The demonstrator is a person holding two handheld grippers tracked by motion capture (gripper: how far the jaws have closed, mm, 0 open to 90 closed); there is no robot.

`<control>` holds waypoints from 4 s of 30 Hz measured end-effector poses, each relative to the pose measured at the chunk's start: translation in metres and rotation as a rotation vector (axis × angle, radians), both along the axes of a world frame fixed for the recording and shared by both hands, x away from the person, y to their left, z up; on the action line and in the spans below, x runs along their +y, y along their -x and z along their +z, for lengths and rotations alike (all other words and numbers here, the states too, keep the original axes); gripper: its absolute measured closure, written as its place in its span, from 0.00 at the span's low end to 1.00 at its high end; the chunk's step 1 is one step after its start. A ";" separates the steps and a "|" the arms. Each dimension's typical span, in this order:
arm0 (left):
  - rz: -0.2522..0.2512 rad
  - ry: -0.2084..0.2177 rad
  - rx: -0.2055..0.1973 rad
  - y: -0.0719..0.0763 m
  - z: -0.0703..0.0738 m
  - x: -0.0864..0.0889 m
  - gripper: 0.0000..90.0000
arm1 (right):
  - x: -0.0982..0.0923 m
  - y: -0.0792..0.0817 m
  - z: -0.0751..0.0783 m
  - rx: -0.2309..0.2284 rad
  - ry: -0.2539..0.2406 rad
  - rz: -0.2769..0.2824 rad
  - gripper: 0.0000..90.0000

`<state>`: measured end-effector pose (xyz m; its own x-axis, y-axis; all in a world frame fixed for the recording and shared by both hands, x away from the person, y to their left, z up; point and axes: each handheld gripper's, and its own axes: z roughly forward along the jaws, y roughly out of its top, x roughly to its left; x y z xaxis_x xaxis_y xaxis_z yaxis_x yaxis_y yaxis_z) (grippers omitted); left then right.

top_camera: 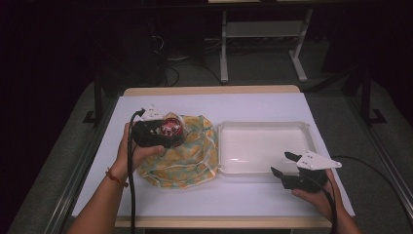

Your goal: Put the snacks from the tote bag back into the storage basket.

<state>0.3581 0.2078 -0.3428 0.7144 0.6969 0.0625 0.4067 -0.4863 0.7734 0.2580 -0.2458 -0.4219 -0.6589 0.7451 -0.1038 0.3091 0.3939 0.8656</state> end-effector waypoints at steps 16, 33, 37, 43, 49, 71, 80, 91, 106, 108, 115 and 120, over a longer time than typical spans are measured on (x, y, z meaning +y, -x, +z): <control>-0.030 -0.014 -0.005 -0.003 0.008 -0.021 0.29 | 0.000 0.000 0.000 0.000 -0.002 0.002 0.32; -0.068 -0.028 -0.011 -0.009 0.019 -0.055 0.29 | 0.001 -0.002 0.000 0.004 -0.009 0.004 0.32; -0.077 -0.036 -0.003 -0.012 0.017 -0.060 0.29 | 0.000 -0.002 0.000 0.005 -0.011 0.003 0.32; -0.077 -0.037 0.004 -0.014 0.015 -0.063 0.29 | 0.000 -0.001 0.001 0.000 -0.013 0.002 0.32; -0.081 -0.037 0.003 -0.014 0.018 -0.069 0.29 | 0.000 -0.001 0.001 0.000 -0.011 0.005 0.32; -0.136 -0.045 0.010 -0.017 0.020 -0.099 0.29 | -0.003 0.000 0.002 -0.004 -0.019 -0.011 0.32; -0.149 -0.056 0.014 -0.018 0.020 -0.112 0.29 | -0.004 0.000 0.002 -0.005 -0.020 -0.013 0.32; -0.161 -0.051 0.019 -0.019 0.018 -0.121 0.29 | -0.005 -0.001 0.001 0.001 -0.019 -0.017 0.31; -0.184 -0.045 0.042 -0.022 0.008 -0.143 0.29 | -0.007 -0.002 0.000 0.002 -0.024 -0.022 0.31; -0.187 -0.047 0.042 -0.022 0.006 -0.147 0.29 | -0.006 -0.001 0.000 0.003 -0.024 -0.020 0.31; -0.201 -0.047 0.048 -0.020 0.003 -0.157 0.29 | -0.006 -0.002 0.000 -0.002 -0.022 -0.019 0.31; -0.210 -0.052 0.056 -0.019 -0.001 -0.166 0.29 | -0.006 -0.002 0.001 -0.003 -0.020 -0.018 0.31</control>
<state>0.3766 0.0423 -0.3435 0.8467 0.5296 0.0510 0.3339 -0.6037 0.7239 0.2605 -0.2515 -0.4212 -0.6450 0.7588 -0.0910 0.3130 0.3709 0.8744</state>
